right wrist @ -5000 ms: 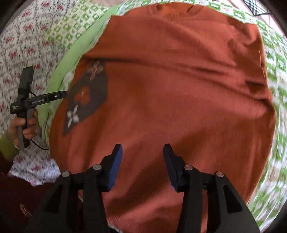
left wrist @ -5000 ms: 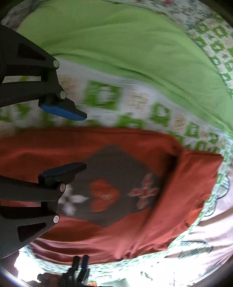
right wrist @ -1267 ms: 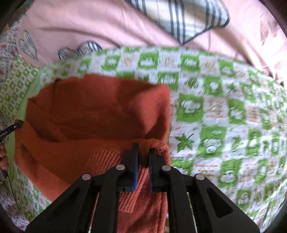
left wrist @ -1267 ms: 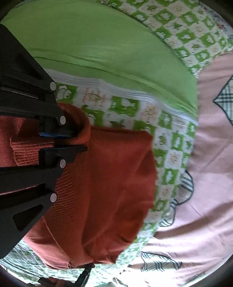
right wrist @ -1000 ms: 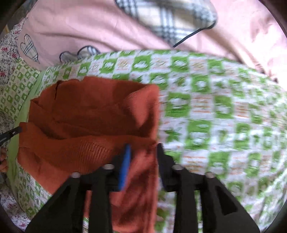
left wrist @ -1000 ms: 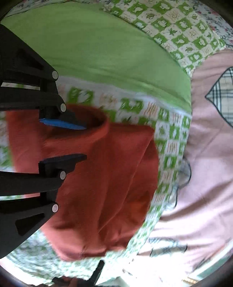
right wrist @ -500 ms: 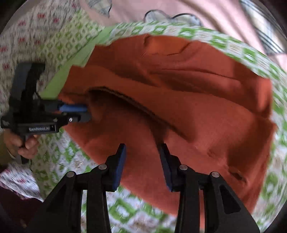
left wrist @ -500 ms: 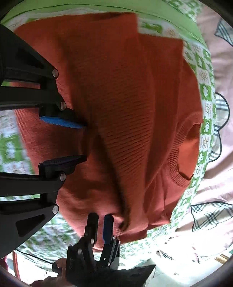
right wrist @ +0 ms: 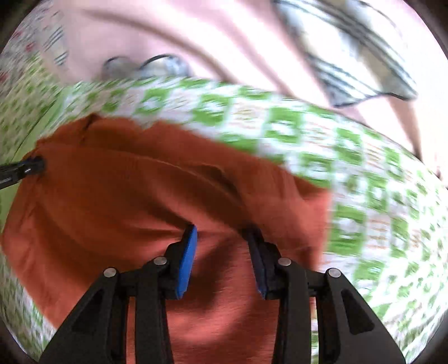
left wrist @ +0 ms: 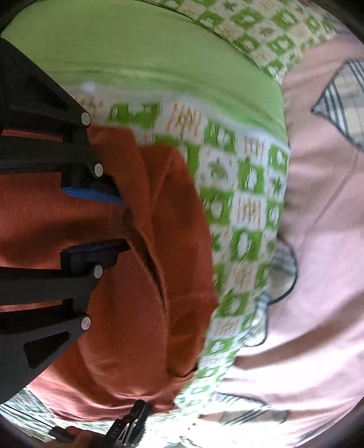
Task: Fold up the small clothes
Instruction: 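Lay the hem onto the collar and open both tools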
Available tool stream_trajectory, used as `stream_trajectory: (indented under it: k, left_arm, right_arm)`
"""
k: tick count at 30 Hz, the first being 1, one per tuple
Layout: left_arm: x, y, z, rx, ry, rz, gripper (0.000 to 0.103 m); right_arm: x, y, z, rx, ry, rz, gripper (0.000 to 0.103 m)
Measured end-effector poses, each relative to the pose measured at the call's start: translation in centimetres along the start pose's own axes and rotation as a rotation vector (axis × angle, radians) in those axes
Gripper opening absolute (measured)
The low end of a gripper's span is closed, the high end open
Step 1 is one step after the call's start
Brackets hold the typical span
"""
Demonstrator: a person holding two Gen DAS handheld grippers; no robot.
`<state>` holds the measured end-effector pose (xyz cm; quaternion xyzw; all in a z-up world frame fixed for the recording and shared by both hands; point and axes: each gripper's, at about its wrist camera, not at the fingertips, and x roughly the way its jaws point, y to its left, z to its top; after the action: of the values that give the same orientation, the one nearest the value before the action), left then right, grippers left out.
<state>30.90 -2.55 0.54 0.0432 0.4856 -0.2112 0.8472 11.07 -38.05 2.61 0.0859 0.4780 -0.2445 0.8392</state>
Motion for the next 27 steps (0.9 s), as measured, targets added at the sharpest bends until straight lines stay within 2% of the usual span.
stream_trajectory:
  k: [3,7,8,9,11,13,16,19,21,22,24,25,27]
  left_arm:
    - [-0.1,1.6,-0.3,-0.052,-0.001,0.048,0.027]
    - [-1.3,4.0,-0.4,-0.131,-0.009,0.078,0.027]
    - [-2.1,4.4,-0.5,-0.151,-0.020,0.100,0.030]
    - [-2.7,4.5,-0.8,-0.160,-0.028,0.122,0.038]
    - [-4.2,5.0,-1.6,-0.183,-0.053,0.159,0.044]
    - [-5.5,5.4,-2.6,-0.218,-0.060,0.160,0.044]
    - [-7.2,4.6,-4.6,-0.252,-0.055,0.112,0.044]
    - [-8.0,2.3,-7.3,-0.223,-0.028,0.064,0.045]
    - [-7.3,1.0,-8.6,-0.202,0.000,0.025,0.046]
    - [-6.7,0.5,-9.4,-0.187,0.022,0.019,0.046]
    - [-5.0,0.2,-11.0,-0.128,0.079,0.061,0.047]
    - [-4.6,0.3,-11.4,-0.110,0.086,0.080,0.047]
    - [-5.0,0.9,-12.0,-0.090,0.072,0.069,0.048]
  right_arm:
    - [0.0,-2.1,-0.8,0.073,0.010,0.022,0.039]
    - [-1.5,-2.4,-1.2,0.080,-0.009,0.006,0.040]
    - [-2.1,-2.6,-1.4,0.089,-0.019,0.008,0.040]
    - [-2.6,-2.9,-1.6,0.095,-0.029,0.007,0.040]
    - [-3.9,-3.3,-1.8,0.113,-0.051,0.022,0.040]
    - [-4.6,-3.4,-2.0,0.118,-0.063,0.053,0.040]
    - [-5.0,-2.2,-2.4,0.093,-0.051,0.137,0.041]
    - [-4.7,-1.0,-3.8,0.055,-0.005,0.214,0.046]
    - [-3.9,0.4,-4.6,0.028,0.020,0.221,0.046]
    - [-3.8,0.6,-5.3,0.013,0.034,0.217,0.047]
    - [-3.2,0.6,-7.1,0.005,0.076,0.164,0.047]
    - [-3.0,0.3,-7.7,0.011,0.087,0.146,0.047]
    - [-3.1,-0.8,-8.9,0.042,0.091,0.109,0.047]
